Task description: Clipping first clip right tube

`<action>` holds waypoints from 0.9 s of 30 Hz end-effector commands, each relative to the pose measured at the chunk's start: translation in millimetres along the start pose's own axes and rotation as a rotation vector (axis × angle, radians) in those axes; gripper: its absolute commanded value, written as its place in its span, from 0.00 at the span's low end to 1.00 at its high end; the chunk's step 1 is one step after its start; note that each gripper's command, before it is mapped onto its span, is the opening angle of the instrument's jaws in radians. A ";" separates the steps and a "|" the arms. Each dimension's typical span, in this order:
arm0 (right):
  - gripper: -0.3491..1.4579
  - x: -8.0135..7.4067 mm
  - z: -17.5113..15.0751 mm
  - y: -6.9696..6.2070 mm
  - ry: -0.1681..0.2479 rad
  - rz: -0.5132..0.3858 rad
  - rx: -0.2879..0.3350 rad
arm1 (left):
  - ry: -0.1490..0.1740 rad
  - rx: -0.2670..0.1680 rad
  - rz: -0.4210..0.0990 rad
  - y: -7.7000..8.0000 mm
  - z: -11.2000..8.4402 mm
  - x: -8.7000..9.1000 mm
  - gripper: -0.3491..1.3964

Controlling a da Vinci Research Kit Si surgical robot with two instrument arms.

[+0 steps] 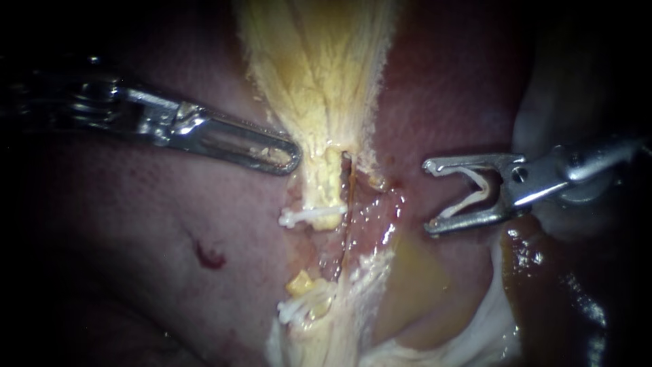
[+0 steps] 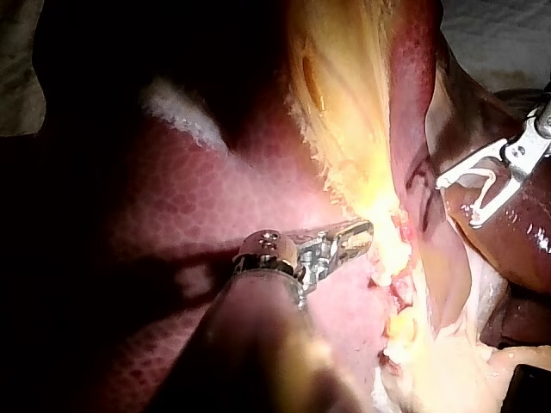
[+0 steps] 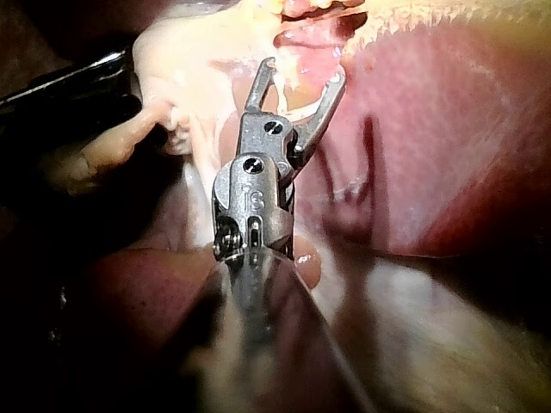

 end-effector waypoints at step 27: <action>0.47 -0.2 2.0 -0.7 0.027 0.001 0.034 | -0.017 -0.021 -0.010 -0.3 -7.7 -1.7 0.00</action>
